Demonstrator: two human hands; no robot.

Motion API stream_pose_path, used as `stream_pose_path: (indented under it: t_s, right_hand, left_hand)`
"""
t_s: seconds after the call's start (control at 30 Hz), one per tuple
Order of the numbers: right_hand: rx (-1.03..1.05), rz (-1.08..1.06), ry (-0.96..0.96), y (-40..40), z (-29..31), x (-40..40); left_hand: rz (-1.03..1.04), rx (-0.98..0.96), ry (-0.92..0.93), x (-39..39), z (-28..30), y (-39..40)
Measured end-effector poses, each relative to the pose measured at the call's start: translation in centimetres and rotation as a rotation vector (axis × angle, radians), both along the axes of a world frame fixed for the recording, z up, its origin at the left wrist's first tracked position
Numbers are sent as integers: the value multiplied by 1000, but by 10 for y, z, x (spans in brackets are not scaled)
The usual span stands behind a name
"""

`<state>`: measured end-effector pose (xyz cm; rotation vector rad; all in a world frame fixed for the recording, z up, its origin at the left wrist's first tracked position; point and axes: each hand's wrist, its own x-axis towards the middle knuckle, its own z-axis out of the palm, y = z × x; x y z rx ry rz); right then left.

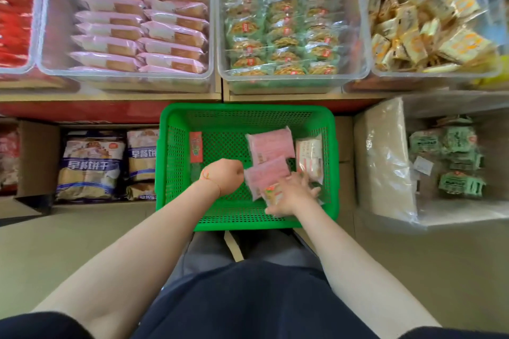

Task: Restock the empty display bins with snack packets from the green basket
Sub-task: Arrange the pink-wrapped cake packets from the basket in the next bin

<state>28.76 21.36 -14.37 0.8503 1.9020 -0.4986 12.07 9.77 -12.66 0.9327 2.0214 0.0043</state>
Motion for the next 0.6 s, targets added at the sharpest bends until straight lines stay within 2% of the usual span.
stream_pose_path:
  t_s: [0.17,0.33,0.4,0.5,0.6]
  right_hand:
    - [-73,-44,23,10,-6,0]
    - [-310,-299,94,36,7,1]
    - [-382,-369,214,44,19,1]
    - [-532,-454,415,44,46,-1]
    - [-600,-364,525,42,59,-4]
  left_hand:
    - [131,-39,-121,30,-6,11]
    - [529,-26,-251,45,-13,6]
    - [701,-9,-344,50,-9,10]
    - [1089,-11,-729,54,0,15]
    - [1189,-11,-1088,47,4,11]
